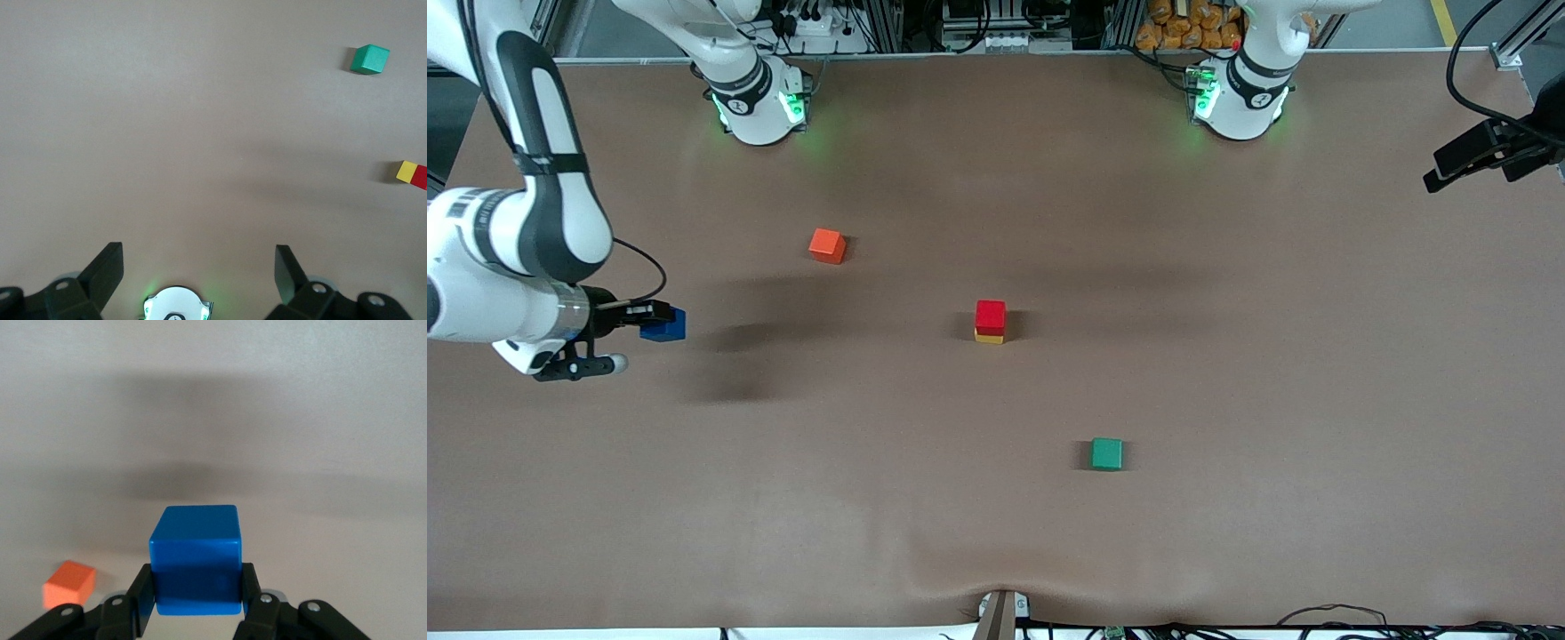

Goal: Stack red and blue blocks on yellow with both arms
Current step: 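Lift the blue cube and carry it over the red cube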

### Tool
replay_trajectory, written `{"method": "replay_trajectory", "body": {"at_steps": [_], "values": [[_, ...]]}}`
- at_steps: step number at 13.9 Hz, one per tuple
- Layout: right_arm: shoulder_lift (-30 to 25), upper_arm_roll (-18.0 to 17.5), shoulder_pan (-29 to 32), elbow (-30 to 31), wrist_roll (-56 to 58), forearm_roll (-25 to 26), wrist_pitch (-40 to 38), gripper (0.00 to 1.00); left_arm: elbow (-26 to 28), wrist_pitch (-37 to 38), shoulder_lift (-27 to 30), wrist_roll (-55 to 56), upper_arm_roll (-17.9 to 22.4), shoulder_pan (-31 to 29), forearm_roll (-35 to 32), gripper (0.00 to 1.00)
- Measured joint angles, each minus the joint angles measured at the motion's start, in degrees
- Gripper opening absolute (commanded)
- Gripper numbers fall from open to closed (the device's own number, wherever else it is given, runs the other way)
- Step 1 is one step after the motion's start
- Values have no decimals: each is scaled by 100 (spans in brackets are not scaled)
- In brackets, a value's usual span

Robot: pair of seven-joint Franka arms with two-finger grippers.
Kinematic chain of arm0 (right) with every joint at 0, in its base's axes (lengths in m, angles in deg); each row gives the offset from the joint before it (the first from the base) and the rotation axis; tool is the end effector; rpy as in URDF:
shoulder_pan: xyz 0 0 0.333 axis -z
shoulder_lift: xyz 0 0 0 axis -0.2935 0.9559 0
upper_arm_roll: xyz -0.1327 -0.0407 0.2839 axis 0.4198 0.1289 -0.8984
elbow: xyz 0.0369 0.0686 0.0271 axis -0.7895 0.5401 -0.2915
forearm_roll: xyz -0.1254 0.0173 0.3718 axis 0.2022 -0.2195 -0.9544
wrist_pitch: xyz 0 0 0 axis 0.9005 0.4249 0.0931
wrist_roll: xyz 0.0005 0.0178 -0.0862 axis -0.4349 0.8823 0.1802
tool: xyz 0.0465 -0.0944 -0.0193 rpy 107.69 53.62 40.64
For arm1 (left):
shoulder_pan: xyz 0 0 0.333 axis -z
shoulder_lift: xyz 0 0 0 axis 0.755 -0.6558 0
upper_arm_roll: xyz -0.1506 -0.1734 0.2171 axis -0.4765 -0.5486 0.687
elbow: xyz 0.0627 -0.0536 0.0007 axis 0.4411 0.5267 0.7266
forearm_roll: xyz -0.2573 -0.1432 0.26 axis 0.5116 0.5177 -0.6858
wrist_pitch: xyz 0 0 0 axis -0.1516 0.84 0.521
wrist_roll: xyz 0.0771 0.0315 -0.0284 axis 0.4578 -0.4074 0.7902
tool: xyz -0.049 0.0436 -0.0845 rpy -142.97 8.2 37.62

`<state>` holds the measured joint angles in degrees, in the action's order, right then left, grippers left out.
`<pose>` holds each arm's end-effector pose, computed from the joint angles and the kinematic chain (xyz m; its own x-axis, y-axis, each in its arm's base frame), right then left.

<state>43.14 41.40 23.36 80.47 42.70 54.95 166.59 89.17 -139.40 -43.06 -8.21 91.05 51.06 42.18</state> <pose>0.5905 -0.0567 0.3519 0.9525 0.1069 -0.2851 0.0703 -0.9883 -0.1355 0.5174 -0.0043 0.6722 0.9849 0.1674 -0.0433 0.1682 -0.9857 0.0140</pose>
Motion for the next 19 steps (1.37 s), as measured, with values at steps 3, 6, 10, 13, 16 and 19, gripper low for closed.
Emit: {"method": "replay_trajectory", "body": {"at_steps": [3,6,10,13,16,19], "values": [[-34,-2,-71,-860,6,-44,-954,0,0,7,0,0,-1,0,0,100],[-72,-4,-182,-1583,5,-119,-1763,0,0,11,0,0,-2,0,0,100],[-251,-16,-610,-1904,-466,-234,-2057,0,0,16,0,0,-4,1,0,100],[-280,-28,-1257,-2252,-1373,-279,-2136,0,0,16,0,1,-5,1,0,100],[-204,-34,-1793,-2335,-2197,-363,-2100,0,-1,16,0,3,-5,1,0,100],[128,-30,-2078,-2689,-2756,-497,-1955,0,-2,16,0,4,-5,1,0,100]]}}
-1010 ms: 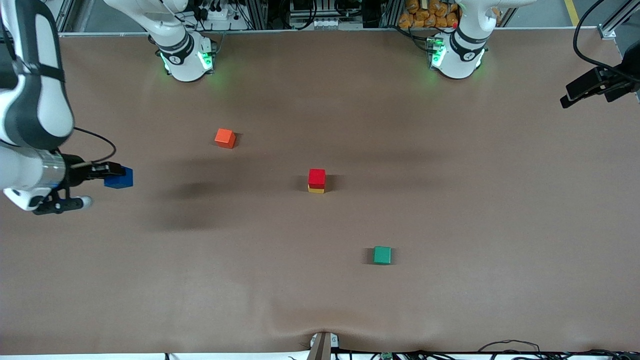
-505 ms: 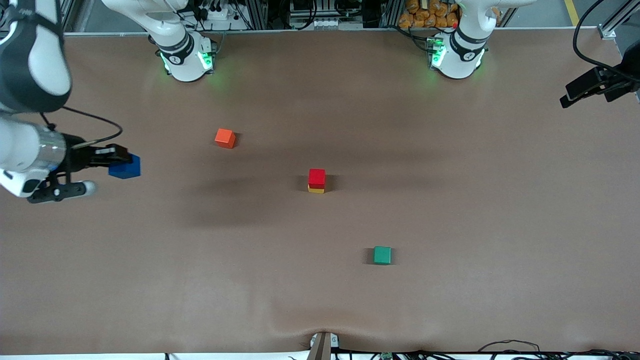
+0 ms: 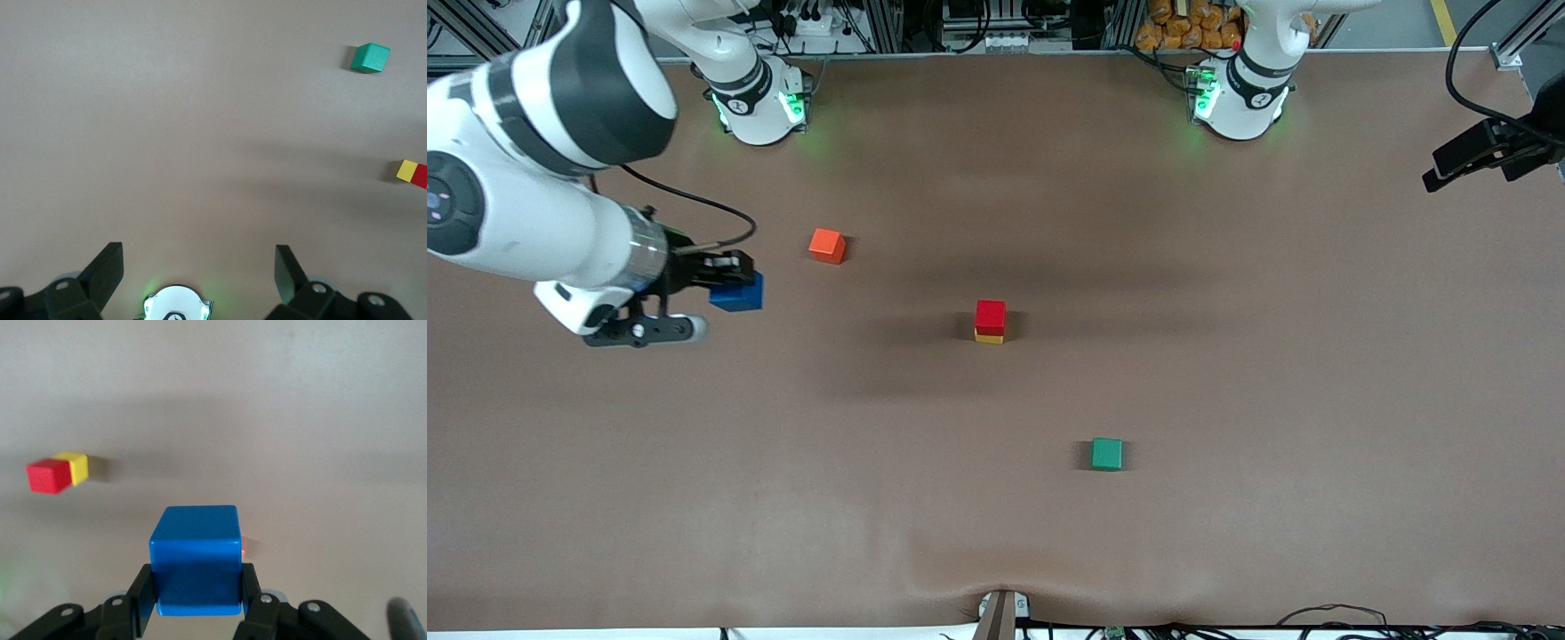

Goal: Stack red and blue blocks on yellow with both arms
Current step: 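Lift the blue cube and carry it over the red cube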

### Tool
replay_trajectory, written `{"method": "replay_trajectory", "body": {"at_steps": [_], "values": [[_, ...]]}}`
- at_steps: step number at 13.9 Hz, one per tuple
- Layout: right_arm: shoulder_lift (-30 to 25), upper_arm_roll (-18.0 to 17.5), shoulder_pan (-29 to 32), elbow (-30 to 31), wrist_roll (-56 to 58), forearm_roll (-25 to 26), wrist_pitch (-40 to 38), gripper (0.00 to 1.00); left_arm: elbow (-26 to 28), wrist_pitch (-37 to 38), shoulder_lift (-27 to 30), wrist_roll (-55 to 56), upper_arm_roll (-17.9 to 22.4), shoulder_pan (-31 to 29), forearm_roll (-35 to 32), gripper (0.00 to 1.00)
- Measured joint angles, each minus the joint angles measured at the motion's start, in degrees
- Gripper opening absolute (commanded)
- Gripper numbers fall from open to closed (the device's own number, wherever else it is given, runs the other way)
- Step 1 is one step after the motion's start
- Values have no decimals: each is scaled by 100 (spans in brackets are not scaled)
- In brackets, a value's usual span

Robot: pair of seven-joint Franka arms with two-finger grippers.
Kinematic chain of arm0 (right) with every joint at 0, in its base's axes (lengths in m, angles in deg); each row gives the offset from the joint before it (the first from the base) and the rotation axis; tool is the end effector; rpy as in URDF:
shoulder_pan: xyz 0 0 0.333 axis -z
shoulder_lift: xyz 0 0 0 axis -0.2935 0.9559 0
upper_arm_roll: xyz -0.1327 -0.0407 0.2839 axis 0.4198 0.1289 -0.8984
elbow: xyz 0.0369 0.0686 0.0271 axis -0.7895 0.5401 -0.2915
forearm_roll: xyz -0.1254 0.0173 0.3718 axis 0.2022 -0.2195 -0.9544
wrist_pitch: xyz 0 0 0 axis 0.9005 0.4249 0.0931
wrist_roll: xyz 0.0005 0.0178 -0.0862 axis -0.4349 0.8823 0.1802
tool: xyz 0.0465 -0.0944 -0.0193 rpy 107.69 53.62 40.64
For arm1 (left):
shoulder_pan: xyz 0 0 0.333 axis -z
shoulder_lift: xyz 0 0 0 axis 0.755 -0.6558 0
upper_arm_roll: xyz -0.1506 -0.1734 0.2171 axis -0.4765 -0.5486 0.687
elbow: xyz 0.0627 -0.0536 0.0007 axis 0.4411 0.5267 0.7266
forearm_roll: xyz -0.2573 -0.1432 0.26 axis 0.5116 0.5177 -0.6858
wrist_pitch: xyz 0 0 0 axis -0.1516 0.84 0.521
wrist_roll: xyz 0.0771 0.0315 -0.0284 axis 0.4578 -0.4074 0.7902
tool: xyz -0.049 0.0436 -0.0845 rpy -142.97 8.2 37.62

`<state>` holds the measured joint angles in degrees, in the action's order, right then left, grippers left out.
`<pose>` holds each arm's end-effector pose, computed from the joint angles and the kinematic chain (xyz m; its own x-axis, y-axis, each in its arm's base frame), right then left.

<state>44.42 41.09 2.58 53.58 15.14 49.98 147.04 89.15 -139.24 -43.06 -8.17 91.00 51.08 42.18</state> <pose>0.6064 0.1811 0.5284 0.9707 0.0216 -0.2391 -0.0049 -0.9940 -0.1096 0.5170 -0.0050 0.6721 0.9849 0.1669 -0.0457 0.1676 -0.9858 0.0135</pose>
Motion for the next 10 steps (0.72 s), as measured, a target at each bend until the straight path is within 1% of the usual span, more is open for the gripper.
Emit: {"method": "replay_trajectory", "body": {"at_steps": [3,6,10], "values": [[389,-4,-449,-328,-746,-151,442,0,-5,0,0,2,4,-2,0,100],[724,-6,-992,-419,-1289,-170,1010,0,-9,0,0,2,8,-5,0,100],[1110,-3,-1423,-513,-1758,-171,1291,0,-11,0,0,3,12,-13,0,100]]}}
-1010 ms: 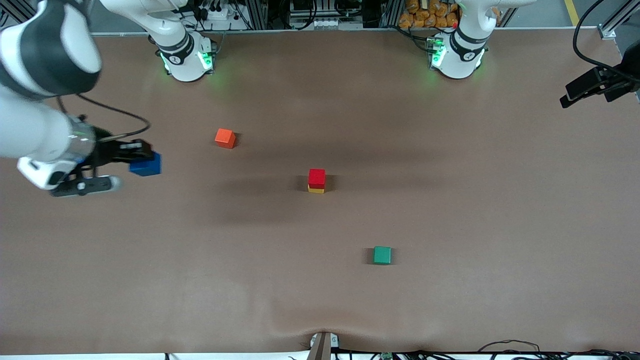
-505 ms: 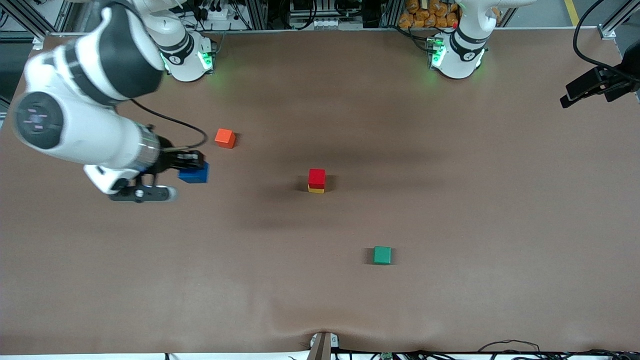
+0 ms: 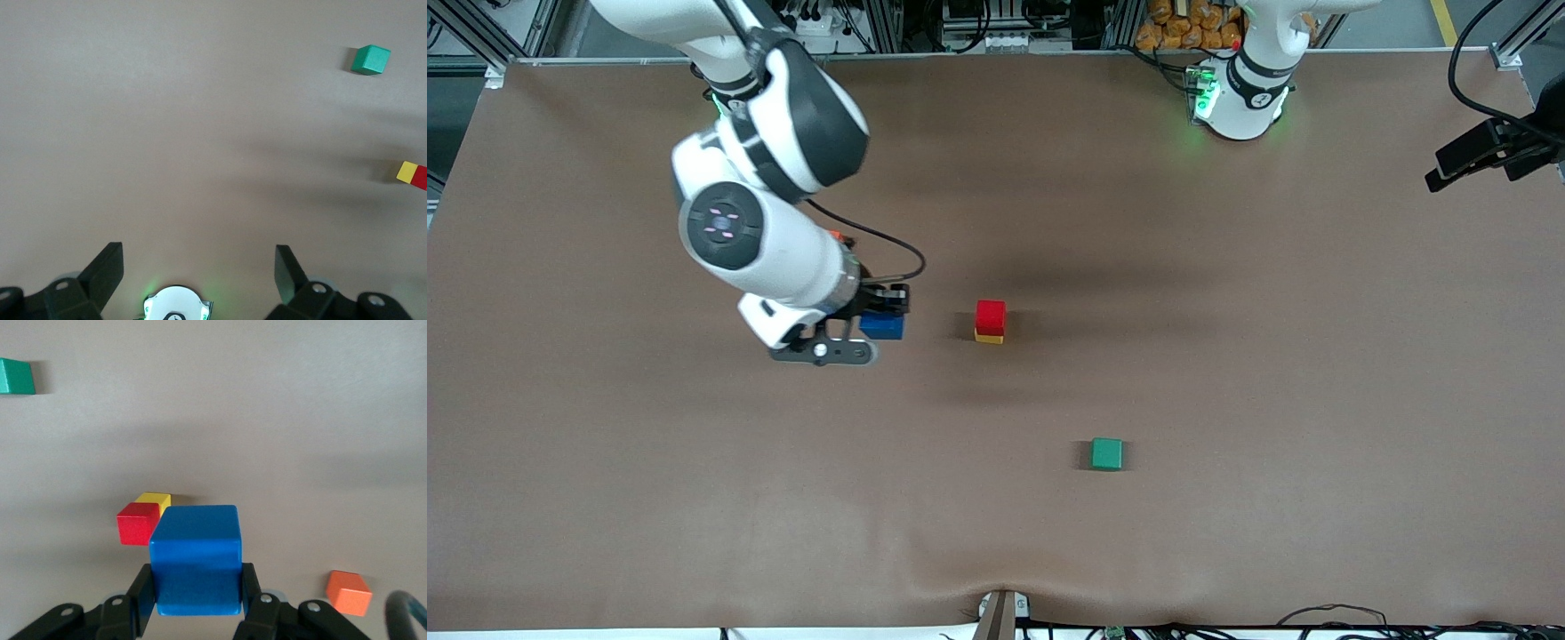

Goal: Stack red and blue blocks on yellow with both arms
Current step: 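Lift the blue cube and carry it over the red cube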

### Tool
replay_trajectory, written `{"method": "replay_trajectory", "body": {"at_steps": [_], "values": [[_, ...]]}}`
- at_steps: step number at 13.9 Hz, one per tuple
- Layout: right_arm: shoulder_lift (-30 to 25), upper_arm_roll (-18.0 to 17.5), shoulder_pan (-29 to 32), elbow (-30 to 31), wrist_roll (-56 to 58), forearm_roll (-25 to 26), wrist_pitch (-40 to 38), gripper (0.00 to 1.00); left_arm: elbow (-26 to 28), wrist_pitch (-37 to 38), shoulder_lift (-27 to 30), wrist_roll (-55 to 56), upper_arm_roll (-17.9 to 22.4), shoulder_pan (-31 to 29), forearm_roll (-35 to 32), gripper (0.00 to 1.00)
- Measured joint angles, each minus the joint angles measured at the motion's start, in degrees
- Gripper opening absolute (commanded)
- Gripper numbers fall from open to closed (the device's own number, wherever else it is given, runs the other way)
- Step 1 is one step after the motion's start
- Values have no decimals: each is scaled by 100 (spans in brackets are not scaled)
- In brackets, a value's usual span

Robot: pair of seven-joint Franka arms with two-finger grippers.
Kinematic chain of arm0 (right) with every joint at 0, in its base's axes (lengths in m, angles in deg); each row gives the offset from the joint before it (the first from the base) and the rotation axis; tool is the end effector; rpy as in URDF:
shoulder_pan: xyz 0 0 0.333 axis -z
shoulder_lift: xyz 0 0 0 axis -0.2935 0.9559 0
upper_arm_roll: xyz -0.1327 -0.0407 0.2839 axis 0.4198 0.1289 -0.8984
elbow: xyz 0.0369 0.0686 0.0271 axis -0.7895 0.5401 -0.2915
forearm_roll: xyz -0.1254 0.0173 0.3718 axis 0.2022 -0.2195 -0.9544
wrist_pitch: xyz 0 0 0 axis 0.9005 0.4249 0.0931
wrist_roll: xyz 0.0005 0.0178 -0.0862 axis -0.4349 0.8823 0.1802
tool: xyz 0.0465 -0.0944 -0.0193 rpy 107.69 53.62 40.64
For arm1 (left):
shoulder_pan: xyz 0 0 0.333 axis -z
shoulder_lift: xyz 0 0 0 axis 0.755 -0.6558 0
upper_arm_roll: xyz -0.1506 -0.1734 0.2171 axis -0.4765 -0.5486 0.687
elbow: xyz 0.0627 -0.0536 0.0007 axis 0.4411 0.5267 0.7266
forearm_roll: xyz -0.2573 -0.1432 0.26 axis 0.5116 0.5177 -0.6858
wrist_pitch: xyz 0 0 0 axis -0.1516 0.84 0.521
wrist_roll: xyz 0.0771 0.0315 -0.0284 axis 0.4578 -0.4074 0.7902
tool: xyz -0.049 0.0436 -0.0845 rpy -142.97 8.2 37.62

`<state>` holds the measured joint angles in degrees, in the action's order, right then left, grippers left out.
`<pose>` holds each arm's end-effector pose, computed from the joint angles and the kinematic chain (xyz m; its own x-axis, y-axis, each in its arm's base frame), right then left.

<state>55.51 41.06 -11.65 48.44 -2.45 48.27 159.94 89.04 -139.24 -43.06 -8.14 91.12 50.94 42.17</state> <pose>0.6015 0.3564 0.4573 0.9816 -0.0706 -0.1774 -0.0923 -0.9888 -0.1175 0.5170 -0.0026 0.6730 0.9841 0.1719 -0.0438 0.1726 -0.9849 0.0137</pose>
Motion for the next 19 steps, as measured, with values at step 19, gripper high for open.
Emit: {"method": "replay_trajectory", "body": {"at_steps": [19], "values": [[1137,3,-1101,-66,-973,-3,1102,0,0,11,0,0,0,-3,0,100]]}}
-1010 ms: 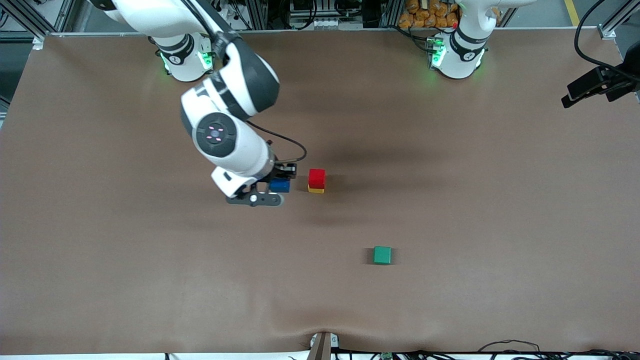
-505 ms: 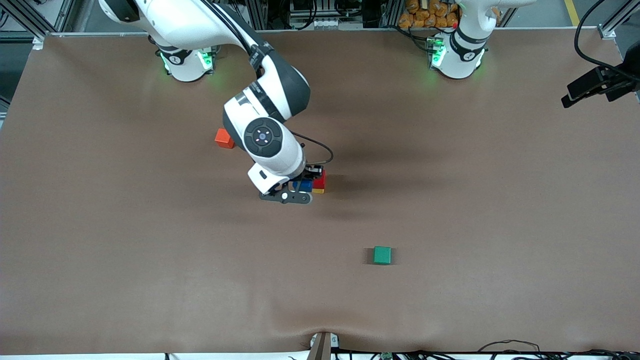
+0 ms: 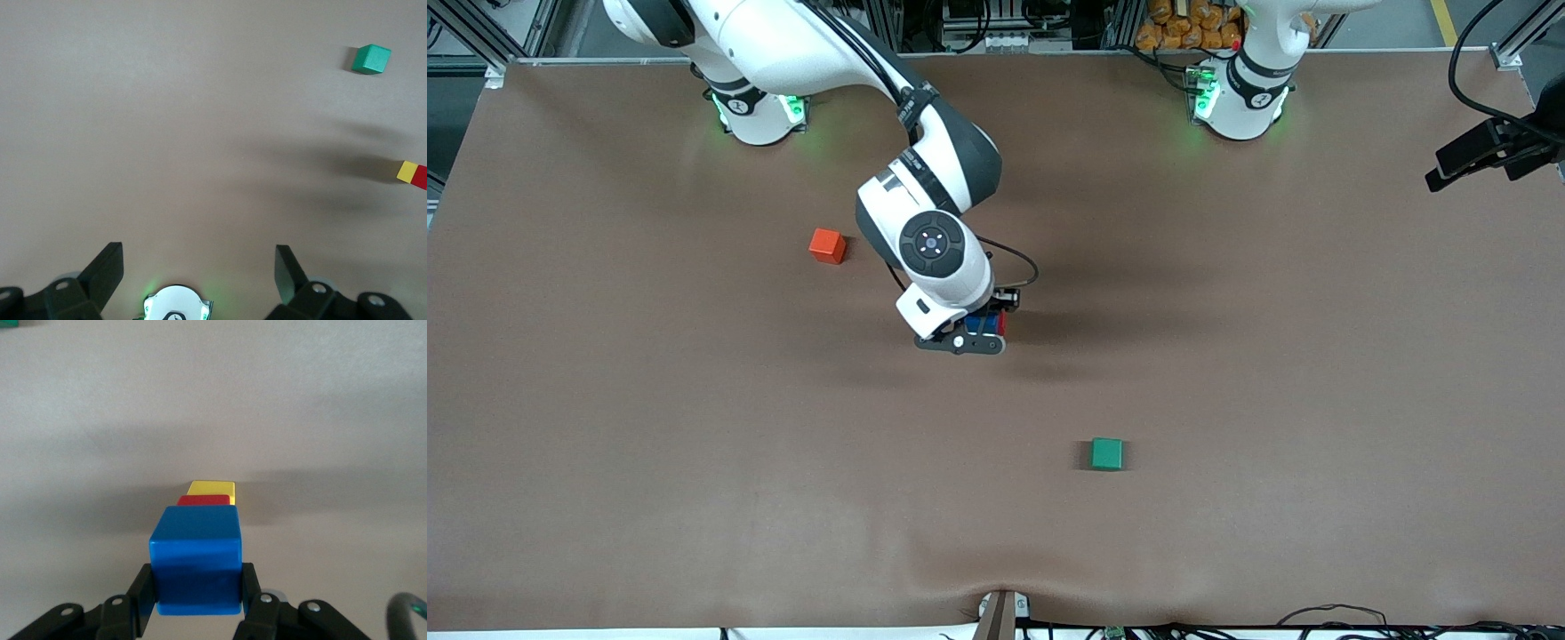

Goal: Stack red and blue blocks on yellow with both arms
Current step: 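Lift the blue cube and carry it over the red cube, then lower the blue cube onto the red cube and open the right gripper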

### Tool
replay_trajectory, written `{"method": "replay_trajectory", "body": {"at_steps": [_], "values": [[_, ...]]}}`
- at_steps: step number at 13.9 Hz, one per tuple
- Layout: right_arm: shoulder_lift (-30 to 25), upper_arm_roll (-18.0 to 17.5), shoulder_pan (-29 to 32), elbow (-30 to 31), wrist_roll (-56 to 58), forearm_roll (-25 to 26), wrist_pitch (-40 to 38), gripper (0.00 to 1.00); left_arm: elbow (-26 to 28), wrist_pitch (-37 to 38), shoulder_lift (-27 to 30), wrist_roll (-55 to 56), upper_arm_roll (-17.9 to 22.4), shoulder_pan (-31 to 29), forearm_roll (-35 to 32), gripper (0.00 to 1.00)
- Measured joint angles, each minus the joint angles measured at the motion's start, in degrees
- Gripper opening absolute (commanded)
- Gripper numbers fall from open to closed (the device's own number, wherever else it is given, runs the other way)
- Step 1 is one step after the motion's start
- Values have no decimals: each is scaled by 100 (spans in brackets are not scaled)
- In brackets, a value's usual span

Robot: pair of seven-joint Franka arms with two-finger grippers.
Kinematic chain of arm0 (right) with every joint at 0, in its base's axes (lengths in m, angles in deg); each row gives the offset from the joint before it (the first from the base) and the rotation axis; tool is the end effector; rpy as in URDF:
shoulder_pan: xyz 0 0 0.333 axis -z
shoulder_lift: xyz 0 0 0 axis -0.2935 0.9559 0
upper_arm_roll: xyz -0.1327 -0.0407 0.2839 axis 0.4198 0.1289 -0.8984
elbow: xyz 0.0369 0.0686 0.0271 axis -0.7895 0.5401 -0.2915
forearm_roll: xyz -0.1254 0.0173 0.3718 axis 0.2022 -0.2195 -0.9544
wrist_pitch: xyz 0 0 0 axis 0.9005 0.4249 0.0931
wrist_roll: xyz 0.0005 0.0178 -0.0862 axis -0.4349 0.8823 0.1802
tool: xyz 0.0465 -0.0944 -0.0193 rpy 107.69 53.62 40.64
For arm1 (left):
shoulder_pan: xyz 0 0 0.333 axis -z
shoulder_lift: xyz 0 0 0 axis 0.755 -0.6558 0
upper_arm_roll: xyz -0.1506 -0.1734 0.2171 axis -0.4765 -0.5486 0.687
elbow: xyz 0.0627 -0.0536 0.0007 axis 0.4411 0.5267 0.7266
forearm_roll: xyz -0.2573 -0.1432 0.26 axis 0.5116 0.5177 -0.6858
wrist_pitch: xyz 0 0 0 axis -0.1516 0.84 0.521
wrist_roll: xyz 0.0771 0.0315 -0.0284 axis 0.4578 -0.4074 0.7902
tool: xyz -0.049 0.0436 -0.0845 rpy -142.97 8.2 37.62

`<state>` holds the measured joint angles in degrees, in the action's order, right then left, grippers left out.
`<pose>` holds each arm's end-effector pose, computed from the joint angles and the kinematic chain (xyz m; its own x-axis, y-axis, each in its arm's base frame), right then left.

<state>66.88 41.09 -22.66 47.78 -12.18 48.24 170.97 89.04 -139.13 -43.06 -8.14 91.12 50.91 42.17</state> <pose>0.5529 0.4846 0.3348 0.9784 -0.0881 -0.1871 -0.1046 -0.9912 -0.0805 0.5168 -0.0023 0.6728 0.9840 0.1723 -0.0457 0.1731 -0.9848 0.0134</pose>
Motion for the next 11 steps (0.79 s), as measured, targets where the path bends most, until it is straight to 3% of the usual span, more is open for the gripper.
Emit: {"method": "replay_trajectory", "body": {"at_steps": [11], "values": [[136,6,-198,0,0,4,1,0,-1,33,0,0,-9,6,0,100]]}}
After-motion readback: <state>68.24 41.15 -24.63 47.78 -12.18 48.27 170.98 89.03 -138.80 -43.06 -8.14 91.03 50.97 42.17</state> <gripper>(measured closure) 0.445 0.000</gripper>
